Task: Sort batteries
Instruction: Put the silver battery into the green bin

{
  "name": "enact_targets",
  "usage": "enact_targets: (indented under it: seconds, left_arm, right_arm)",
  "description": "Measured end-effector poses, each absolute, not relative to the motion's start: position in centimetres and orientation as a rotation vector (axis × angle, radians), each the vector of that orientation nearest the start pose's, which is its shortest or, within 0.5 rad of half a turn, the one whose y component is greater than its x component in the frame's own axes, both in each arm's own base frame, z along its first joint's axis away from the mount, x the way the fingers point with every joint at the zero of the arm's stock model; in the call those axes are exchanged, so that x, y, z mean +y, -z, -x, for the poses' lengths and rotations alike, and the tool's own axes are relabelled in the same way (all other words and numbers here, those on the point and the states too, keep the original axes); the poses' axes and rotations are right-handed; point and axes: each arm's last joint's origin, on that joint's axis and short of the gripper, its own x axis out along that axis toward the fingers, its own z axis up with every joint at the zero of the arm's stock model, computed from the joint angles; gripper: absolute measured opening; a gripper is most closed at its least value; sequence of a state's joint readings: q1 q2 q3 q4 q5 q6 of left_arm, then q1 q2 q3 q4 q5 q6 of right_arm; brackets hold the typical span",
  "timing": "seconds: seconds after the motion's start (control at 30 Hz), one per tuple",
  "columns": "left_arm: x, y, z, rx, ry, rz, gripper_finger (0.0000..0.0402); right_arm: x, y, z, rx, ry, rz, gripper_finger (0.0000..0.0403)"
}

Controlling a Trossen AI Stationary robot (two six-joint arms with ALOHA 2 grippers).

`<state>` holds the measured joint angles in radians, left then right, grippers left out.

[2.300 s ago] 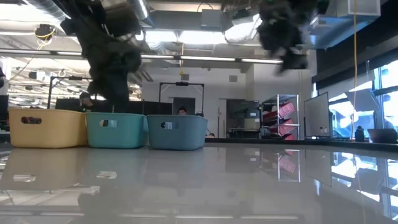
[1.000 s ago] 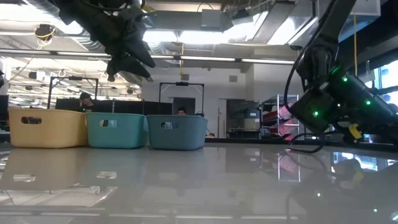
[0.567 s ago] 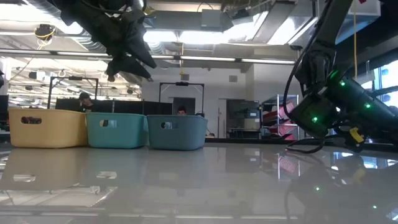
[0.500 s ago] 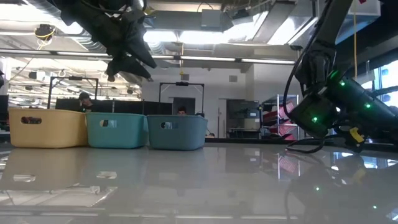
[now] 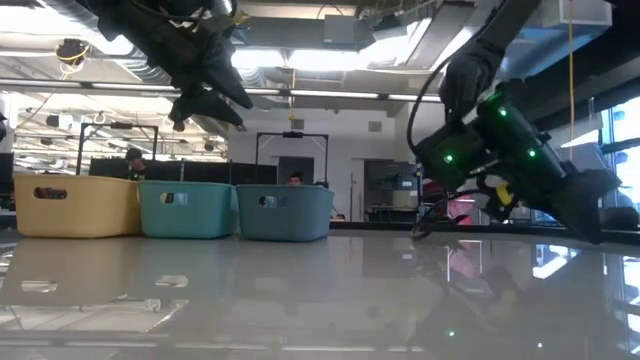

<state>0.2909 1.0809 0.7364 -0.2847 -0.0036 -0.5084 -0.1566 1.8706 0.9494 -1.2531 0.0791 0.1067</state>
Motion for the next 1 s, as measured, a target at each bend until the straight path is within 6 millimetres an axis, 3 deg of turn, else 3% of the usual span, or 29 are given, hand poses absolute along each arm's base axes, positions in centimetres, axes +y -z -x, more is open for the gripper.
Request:
enact_targets:
  seconds: [0.17,0.27,0.33,0.47,0.73,0.87,1.0]
  left_arm:
    - [6.5,-25.4,-21.6,0.531,-0.442,0.593,0.0170]
    - [6.4,-25.4,-21.6,0.530,-0.444,0.604,0.0170]
    - [6.4,-25.4,-21.6,0.528,-0.446,0.611,0.0170]
    - [6.4,-25.4,-21.6,0.528,-0.449,0.619,0.0170]
    - [6.4,-25.4,-21.6,0.525,-0.452,0.629,0.0170]
    - [6.5,-25.4,-21.6,0.524,-0.450,0.614,0.0170]
    - [6.6,-25.4,-21.6,0.522,-0.450,0.603,0.0170]
  right_arm:
    - [-3.8,-12.0,-23.8,2.174,0.090,-0.162,0.0143]
    - [-3.8,-12.1,-23.7,2.181,0.087,-0.164,0.0179]
    - [-4.1,-12.3,-23.7,2.182,0.145,-0.256,0.0201]
    - [-5.3,-13.6,-23.5,2.047,0.395,-0.498,0.0235]
    - [-6.0,-18.6,-20.9,1.413,0.930,-0.786,0.0234]
    - [-5.6,-18.7,-18.8,1.300,1.092,-0.879,0.0219]
    - [-5.1,-17.4,-17.0,1.293,1.184,-0.943,0.0204]
